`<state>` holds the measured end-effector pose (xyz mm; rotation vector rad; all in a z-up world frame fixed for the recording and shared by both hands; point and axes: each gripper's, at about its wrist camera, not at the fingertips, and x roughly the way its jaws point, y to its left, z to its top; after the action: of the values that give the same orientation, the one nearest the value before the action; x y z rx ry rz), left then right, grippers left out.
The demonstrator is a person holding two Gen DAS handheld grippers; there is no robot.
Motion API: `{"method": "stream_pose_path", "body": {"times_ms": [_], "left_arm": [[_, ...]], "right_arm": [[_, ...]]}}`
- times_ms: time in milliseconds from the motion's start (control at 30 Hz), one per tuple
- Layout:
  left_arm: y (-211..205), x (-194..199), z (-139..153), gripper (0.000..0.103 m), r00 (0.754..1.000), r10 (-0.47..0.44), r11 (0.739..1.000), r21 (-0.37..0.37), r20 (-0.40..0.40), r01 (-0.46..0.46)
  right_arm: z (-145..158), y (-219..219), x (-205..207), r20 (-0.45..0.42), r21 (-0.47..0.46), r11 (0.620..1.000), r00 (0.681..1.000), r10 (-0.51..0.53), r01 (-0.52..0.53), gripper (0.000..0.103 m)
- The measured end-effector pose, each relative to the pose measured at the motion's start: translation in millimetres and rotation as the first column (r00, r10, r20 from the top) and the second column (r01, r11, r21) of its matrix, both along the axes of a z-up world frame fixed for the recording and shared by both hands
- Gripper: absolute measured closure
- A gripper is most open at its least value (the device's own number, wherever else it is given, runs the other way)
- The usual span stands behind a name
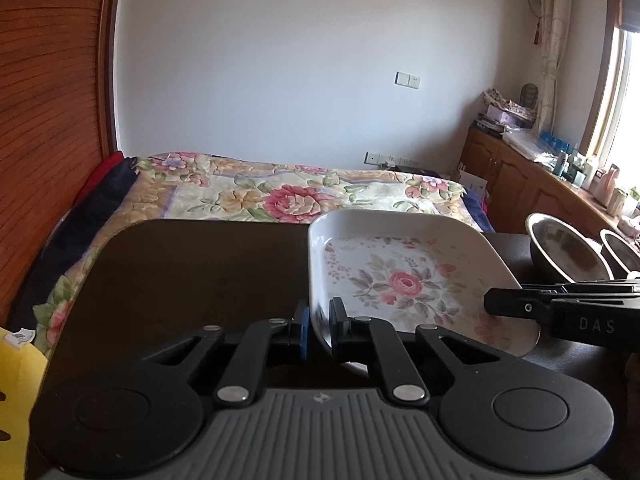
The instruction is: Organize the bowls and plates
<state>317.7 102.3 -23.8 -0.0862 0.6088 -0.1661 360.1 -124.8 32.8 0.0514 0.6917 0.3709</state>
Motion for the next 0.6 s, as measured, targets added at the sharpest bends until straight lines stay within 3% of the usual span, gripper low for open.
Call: {"method": "stream_pose_path", "body": {"times_ms": [600], "left_arm": [[-26,-77,40,0.063,0.995,-0.025,0.998,0.064,0.1,0.019]], "right_arm": [[20,-32,-45,0.115,0.076,0.994,0.991,0.071,-0.08,0.086]]}}
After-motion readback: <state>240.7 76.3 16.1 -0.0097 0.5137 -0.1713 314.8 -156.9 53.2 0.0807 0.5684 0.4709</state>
